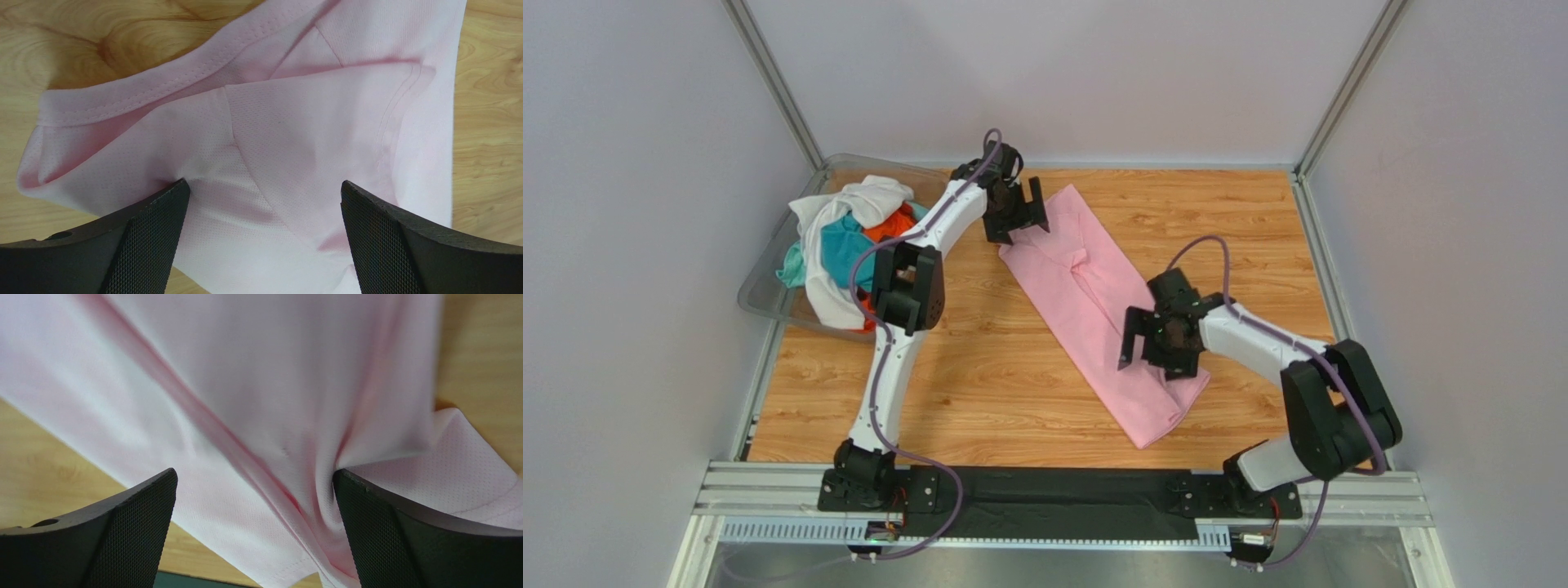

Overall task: Fold and stack the t-shirts
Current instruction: Fold the tshirt

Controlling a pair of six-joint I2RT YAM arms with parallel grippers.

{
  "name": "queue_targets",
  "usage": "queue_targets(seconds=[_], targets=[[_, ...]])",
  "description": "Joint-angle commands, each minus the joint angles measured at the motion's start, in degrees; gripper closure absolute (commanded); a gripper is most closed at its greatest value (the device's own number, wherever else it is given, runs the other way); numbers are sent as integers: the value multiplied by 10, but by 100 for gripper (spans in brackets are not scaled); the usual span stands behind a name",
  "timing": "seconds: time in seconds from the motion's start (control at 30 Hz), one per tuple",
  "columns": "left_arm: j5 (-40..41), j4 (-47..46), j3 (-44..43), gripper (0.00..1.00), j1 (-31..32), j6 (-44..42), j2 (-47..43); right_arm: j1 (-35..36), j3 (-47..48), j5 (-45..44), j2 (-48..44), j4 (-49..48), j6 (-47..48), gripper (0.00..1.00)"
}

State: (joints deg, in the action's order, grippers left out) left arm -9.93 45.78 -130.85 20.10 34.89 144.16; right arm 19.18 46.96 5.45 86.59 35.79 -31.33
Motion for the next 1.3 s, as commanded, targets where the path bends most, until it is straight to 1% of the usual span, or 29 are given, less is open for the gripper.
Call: queue_targets(seconds=[0.0, 0.1, 0.13, 0.17, 0.2, 0.23, 0.27, 0.3, 0.33, 0.43, 0.47, 0.57, 0.6, 0.63, 0.67, 0.7, 0.73, 0.8, 0.9, 1.0, 1.03, 1.07, 1.1, 1.13, 1.17, 1.2, 1.27], targets=[[-44, 20, -22, 0, 0, 17, 30, 137, -82, 36, -12, -17, -107, 0], [-54, 13, -22, 0, 2, 23, 39, 221, -69, 32, -29, -9, -145, 0], [-60, 9, -24, 0, 2, 24, 42, 262, -45, 27, -31, 12, -151, 0], [-67, -1, -24, 0, 3, 25, 43, 279, -32, 20, -33, 23, -152, 0], [-68, -5, -26, 0, 3, 29, 43, 303, -19, -5, -40, 35, -153, 0], [-70, -10, -27, 0, 3, 30, 45, 310, 10, -23, -43, 70, -152, 0], [-71, -25, -30, 0, 3, 35, 46, 316, 20, -52, -53, 87, -151, 0], [-74, -31, -33, 0, 3, 39, 48, 316, 29, -54, -60, 101, -149, 0], [-76, -43, -42, 0, 3, 41, 53, 317, 34, -75, -69, 116, -148, 0], [-95, -66, -56, 0, 3, 61, 65, 317, 31, -77, -116, 116, -139, 0], [-105, -87, -57, 0, 3, 68, 67, 316, 27, -75, -127, 111, -132, 0], [-140, -152, -45, 0, 3, 104, 75, 312, 16, -26, -151, 57, -88, 0], [-146, -167, -46, 0, 3, 120, 79, 307, 9, 25, -153, 40, -80, 0], [-149, -188, -54, 0, 3, 126, 88, 307, 3, 52, -153, -7, -73, 0], [-152, -195, -60, 0, 3, 133, 93, 307, -2, 81, -152, -32, -63, 0], [-153, -204, -65, 0, 2, 140, 97, 307, -7, 138, -149, -58, -59, 0], [-153, -208, -79, 0, 2, 143, 104, 308, -12, 161, -145, -96, -53, 0], [-158, -211, -87, 0, 0, 150, 104, 309, -6, 196, -129, -113, -37, 0], [-185, -207, -77, 0, -1, 144, 71, 310, 7, 213, -115, -133, -22, 0], [-182, -196, -40, 0, 0, 110, -3, 309, 3, 231, -101, -153, -22, 0], [-178, -179, -23, 0, 0, 99, -47, 311, -3, 230, -98, -154, -22, 0], [-171, -172, -14, 0, 0, 77, -69, 311, -7, 222, -90, -153, -22, 0], [-169, -166, -3, 0, 1, 66, -117, 311, -13, 218, -86, -155, -23, 0], [-165, -149, 20, 0, 3, 56, -140, 311, -17, 214, -83, -159, -24, 0], [-134, -122, 81, 0, 8, 16, -230, 311, -37, 200, -71, -168, -36, 0], [-122, -122, 82, 0, 10, 16, -230, 311, -37, 199, -71, -168, -36, 0], [-102, -109, 115, 0, 13, -1, -288, 311, -61, 203, -70, -193, -47, 0]])
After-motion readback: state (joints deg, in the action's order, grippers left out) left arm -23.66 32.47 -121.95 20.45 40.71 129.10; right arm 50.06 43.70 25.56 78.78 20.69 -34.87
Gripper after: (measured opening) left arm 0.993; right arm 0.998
